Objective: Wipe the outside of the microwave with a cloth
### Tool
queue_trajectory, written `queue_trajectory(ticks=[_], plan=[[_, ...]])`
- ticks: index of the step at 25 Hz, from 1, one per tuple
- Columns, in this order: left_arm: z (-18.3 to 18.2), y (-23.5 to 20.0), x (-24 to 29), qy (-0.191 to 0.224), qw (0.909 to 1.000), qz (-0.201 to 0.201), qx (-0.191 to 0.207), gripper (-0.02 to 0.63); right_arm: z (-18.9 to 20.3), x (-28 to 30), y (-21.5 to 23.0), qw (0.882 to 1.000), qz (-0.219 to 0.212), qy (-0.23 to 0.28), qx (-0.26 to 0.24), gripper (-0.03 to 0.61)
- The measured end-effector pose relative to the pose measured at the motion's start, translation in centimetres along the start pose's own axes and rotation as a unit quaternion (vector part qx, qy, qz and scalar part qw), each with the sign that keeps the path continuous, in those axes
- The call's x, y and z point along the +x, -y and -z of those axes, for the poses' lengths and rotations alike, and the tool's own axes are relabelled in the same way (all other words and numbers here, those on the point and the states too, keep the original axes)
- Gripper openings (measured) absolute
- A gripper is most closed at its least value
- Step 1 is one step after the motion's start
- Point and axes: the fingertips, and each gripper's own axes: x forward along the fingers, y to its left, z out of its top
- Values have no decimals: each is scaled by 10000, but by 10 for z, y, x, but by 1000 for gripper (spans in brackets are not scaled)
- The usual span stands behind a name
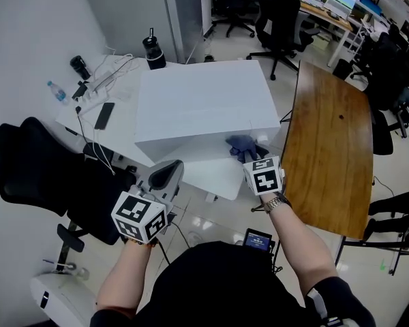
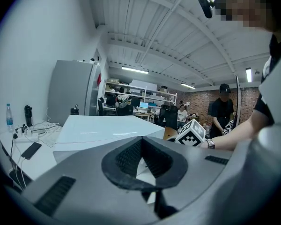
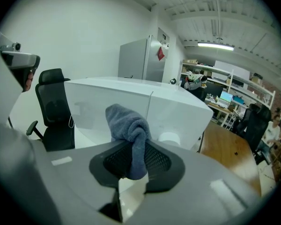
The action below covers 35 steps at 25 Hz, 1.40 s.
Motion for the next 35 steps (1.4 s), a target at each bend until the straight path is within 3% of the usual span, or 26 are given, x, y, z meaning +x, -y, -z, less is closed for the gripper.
queue_trajectory(ticks=[20,35], plan=[[2,47,10,-5,9999,-167,-22,5,23,-30,51,10000,30,11,13,72],[0,99,6,15,9997,-231,106,5,11,-84,79,9986,39,517,48,71]])
